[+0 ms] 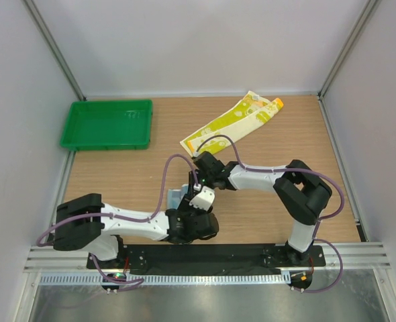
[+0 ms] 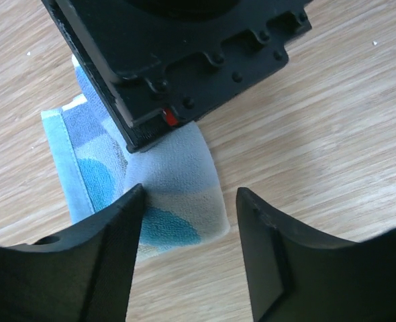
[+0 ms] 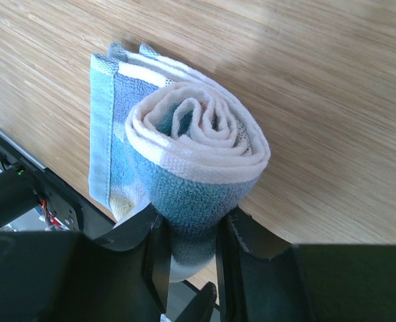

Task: Roll the towels
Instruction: Roll the towel

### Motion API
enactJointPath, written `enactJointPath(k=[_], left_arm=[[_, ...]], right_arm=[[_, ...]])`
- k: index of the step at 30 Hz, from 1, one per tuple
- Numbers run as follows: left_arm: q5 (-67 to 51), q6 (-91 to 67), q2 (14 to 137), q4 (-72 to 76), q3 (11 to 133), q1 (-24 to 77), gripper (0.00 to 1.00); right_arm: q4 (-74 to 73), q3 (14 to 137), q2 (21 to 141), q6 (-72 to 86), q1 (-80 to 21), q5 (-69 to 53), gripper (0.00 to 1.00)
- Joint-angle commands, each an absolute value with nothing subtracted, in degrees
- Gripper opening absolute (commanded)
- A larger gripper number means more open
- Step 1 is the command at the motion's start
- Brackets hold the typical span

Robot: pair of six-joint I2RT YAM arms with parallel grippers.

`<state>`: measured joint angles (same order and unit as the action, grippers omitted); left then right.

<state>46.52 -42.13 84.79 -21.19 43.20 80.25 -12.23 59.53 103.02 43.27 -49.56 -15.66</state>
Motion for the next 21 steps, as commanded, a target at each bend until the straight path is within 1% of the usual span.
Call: enactJointPath(k=[1, 2, 5, 10, 14, 17, 19, 21], left_arm=[[51.06, -45.87, 86.39, -25.74, 45.87, 81.73, 0.59], [51.76, -46.23, 86.57, -26.45, 46.05, 81.83, 0.61], [51.77, -47.02, 87.10, -27.68, 46.14, 82.00, 0.61], [50.80, -48.86, 88.06, -27.51, 45.62, 82.88, 0.58], [50.98, -50.97, 91.05, -27.95, 45.97, 83.93, 0.50], [51.24, -52.55, 92.72, -30.04, 46.41, 84.20, 0.47], [51.68, -54.05, 92.81, -30.85, 46.23, 84.20, 0.42], [51.51, -54.49, 91.94, -30.85, 45.71, 84.29, 0.33]], right_arm=[[-15.29, 60.47, 104.77, 42.72, -50.18, -14.50, 0.20], [-15.29, 60.64, 104.77, 42.71, -50.19, -14.41, 0.20], [-15.82, 60.73, 104.59, 42.71, -50.10, -14.06, 0.20], [-16.26, 61.35, 104.68, 42.80, -50.10, -13.80, 0.20], [-16.44, 61.70, 104.77, 42.98, -50.01, -13.80, 0.20], [-16.61, 61.70, 104.68, 43.07, -49.92, -13.80, 0.20], [-16.87, 61.53, 104.50, 42.98, -49.83, -13.54, 0.20], [-17.05, 61.35, 104.33, 42.98, -49.40, -13.62, 0.20]])
